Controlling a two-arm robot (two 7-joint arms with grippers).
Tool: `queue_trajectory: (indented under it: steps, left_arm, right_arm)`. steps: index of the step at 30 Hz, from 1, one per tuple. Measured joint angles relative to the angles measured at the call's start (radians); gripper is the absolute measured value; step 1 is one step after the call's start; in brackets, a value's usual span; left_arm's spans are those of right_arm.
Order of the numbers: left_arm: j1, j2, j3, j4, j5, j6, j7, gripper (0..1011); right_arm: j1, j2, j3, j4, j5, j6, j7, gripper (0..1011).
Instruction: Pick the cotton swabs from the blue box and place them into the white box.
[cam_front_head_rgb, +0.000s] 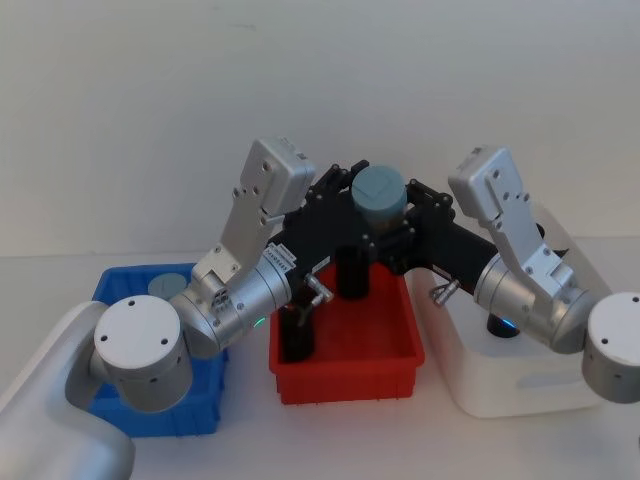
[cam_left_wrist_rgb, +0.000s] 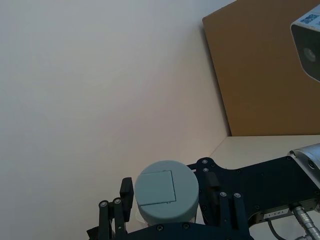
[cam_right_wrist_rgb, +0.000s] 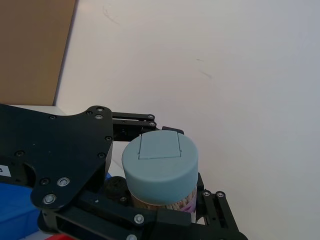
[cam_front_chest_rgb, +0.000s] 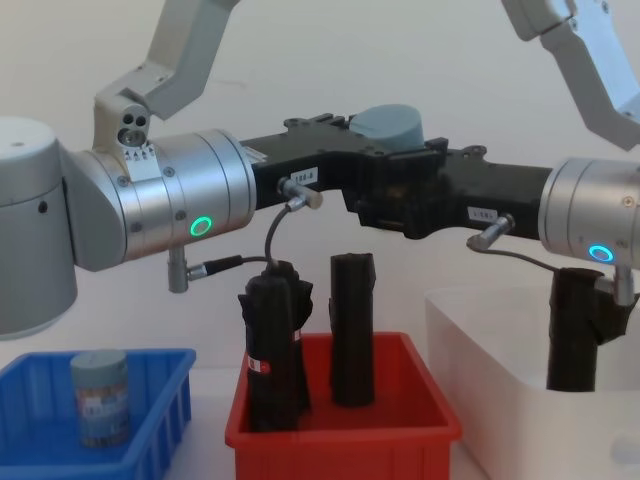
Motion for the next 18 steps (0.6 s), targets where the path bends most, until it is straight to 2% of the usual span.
queue_trajectory:
  steps: [5, 14, 18]
  left_arm:
    - [0.000, 0.000, 0.000, 0.000, 0.000, 0.000, 0.000, 1003]
    - [0.000, 0.000, -0.001, 0.000, 0.000, 0.000, 0.000, 1004]
    - [0.000, 0.000, -0.001, 0.000, 0.000, 0.000, 0.000, 1004]
  right_arm:
    - [0.000, 0.001, 0.000, 0.000, 0.001, 0.001, -0.003, 647]
    - [-0.003, 0.006, 0.010, 0.006, 0.012, 0.009, -0.050, 647]
    - [-0.008, 0.011, 0.018, 0.009, 0.018, 0.015, -0.092, 647]
